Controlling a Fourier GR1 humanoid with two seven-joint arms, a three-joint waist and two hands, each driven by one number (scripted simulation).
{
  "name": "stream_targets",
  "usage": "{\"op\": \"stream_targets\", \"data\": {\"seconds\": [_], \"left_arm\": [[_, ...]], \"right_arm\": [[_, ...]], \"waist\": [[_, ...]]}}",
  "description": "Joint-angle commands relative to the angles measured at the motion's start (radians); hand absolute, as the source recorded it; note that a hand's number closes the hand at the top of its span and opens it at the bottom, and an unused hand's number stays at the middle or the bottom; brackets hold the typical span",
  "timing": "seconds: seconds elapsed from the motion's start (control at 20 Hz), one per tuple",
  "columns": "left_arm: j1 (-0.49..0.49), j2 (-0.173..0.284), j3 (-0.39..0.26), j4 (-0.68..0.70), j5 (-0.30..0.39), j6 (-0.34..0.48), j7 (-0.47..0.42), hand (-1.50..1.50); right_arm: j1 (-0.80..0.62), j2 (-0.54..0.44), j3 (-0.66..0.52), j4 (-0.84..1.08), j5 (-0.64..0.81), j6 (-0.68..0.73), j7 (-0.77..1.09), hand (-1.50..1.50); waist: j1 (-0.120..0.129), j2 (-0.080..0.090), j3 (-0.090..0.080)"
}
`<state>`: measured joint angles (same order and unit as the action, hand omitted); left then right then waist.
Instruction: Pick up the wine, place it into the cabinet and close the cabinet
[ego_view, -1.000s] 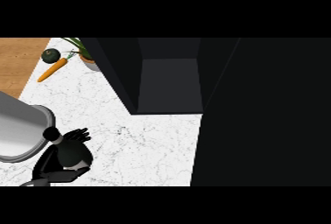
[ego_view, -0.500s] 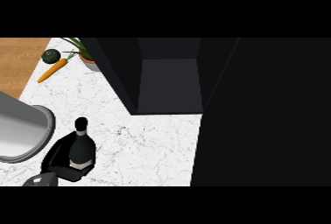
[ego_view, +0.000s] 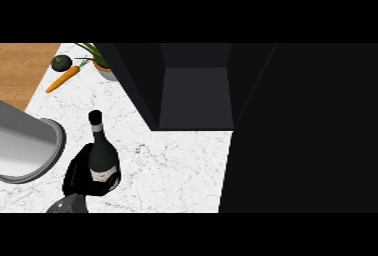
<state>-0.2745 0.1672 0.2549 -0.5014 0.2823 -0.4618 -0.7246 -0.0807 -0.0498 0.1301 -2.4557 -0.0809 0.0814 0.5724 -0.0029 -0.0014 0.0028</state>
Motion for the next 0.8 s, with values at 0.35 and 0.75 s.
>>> {"op": "stream_targets", "data": {"seconds": [0.35, 0.75], "left_arm": [[0.046, -0.115, -0.033, -0.237, 0.070, 0.087, 0.067, 1.50], [0.204, -0.166, -0.309, -0.606, 0.140, 0.239, 0.211, 1.50]], "right_arm": [[-0.066, -0.011, -0.046, 0.027, -0.070, 0.016, 0.022, -1.50], [0.042, 0.007, -0.035, -0.053, -0.077, 0.024, 0.014, -1.50]], "waist": [[0.007, 0.000, -0.003], [0.005, -0.004, -0.002]]}}
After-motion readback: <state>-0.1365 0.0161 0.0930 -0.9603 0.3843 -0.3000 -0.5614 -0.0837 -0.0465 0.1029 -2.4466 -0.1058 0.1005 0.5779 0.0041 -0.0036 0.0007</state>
